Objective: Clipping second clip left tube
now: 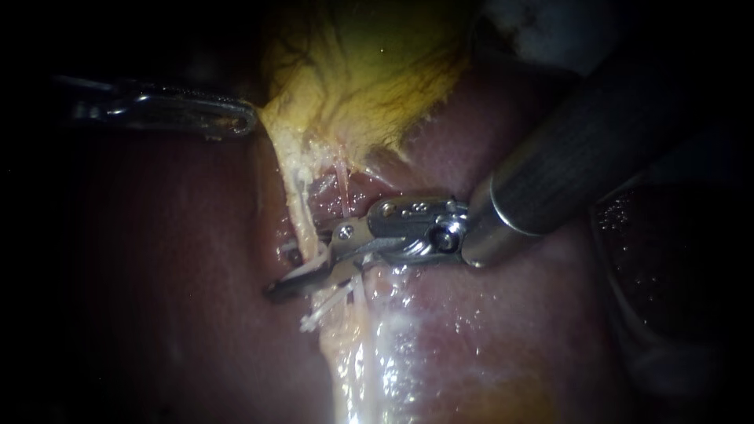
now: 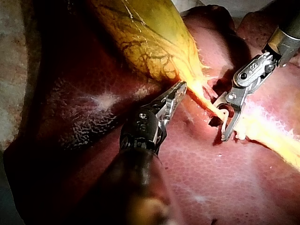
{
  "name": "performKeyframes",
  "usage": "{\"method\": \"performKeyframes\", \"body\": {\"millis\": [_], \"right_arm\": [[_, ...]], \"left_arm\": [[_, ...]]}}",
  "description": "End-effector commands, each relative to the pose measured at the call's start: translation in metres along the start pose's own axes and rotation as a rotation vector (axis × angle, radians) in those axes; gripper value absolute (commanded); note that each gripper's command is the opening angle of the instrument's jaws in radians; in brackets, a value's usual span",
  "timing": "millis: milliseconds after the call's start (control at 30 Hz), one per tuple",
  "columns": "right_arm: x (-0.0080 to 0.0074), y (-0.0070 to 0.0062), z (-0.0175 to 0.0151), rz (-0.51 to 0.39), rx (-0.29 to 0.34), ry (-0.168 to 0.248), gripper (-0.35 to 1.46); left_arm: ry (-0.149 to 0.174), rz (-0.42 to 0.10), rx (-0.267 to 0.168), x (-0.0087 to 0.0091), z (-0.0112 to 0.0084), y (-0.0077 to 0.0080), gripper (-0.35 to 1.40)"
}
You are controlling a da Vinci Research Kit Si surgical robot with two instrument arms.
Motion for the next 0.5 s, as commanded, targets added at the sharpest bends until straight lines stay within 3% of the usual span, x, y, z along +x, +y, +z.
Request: {"method": "performKeyframes", "body": {"millis": [33, 367, 500], "right_arm": [[0.0, 0.0, 0.0, 0.0, 0.0, 0.0, 0.48], [-0.0002, -0.0003, -0.0012, -0.001, 0.007, -0.002, 0.48], [-0.0006, -0.0003, -0.002, 0.008, 0.055, -0.002, 0.48]], "left_arm": [[0.0, 0.0, 0.0, 0.0, 0.0, 0.0, -0.35], [0.0, 0.0, 0.0, 0.0, -0.0001, 0.0, -0.35], [0.0, 0.0, 0.0, 0.0, -0.0001, 0.0, -0.35]]}}
